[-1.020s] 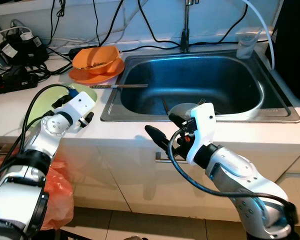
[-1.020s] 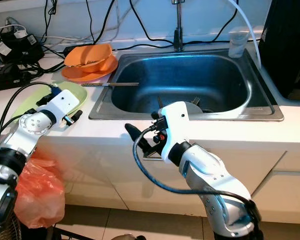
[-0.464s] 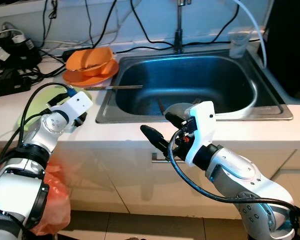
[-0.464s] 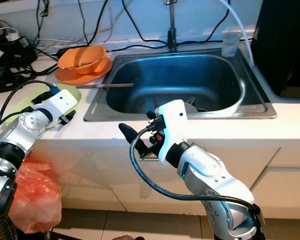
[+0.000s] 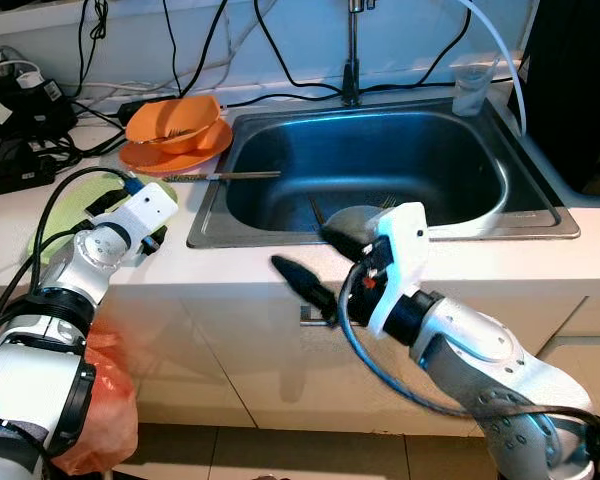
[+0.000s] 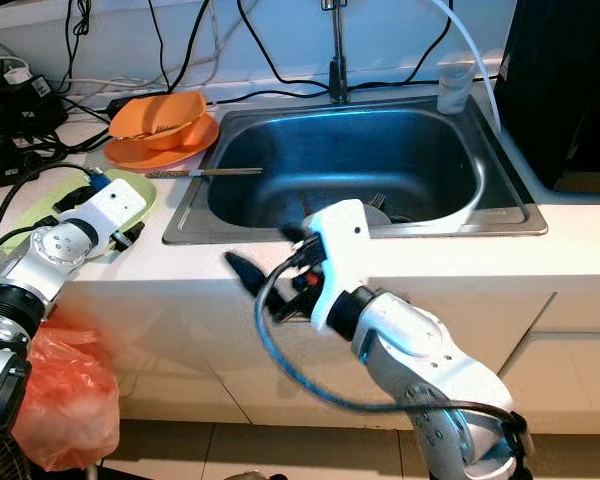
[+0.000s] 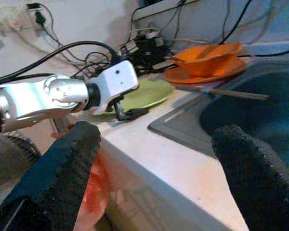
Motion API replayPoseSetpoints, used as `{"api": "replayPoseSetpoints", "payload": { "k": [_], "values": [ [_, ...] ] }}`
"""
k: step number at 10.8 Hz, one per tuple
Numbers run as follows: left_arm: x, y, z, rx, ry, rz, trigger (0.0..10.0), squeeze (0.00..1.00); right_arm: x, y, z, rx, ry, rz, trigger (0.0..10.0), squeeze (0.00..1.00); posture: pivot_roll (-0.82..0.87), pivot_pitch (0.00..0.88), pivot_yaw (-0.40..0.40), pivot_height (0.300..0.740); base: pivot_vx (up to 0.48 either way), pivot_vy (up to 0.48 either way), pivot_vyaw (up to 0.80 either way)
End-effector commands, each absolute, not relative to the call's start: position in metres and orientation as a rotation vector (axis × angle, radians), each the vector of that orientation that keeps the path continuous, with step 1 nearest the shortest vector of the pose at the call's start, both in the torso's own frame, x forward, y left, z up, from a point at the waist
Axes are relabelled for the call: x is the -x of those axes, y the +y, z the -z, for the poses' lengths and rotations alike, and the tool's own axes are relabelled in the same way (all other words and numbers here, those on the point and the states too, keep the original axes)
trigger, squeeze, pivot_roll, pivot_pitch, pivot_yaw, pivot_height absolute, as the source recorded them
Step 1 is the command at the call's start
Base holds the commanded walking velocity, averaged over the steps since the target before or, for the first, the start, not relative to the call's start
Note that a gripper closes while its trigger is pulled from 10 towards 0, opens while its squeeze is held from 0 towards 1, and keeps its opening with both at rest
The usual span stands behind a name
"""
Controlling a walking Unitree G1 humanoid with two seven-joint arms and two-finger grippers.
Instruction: Kitchen organization
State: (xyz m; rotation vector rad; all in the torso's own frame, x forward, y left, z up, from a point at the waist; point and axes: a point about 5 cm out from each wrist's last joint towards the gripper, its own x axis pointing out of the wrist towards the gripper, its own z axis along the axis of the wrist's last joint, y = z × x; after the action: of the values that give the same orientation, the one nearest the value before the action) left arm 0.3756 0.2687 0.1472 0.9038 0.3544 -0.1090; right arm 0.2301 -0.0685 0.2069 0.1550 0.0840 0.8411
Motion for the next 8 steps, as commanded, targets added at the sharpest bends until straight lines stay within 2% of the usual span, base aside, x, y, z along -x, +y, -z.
{"api": "replayPoseSetpoints", "payload": {
  "k": [1, 8],
  "values": [
    [-0.3753, 0.2758, -0.1518, -0.884, 0.355, 0.08, 0.0, 0.0, -0.2269, -0.0656, -0.2096, -0.154, 0.083, -0.875, 10.0, 0.0, -0.07, 0.002, 0.146, 0.74, 0.0, 0.0, 0.0],
    [-0.3739, 0.2727, -0.1466, -0.861, 0.36, 0.11, 0.0, 0.0, -0.2264, -0.0682, -0.2063, -0.149, 0.103, -0.875, 10.0, 0.0, -0.08, 0.003, 0.144, 0.74, 0.0, 0.0, 0.0]
  ]
}}
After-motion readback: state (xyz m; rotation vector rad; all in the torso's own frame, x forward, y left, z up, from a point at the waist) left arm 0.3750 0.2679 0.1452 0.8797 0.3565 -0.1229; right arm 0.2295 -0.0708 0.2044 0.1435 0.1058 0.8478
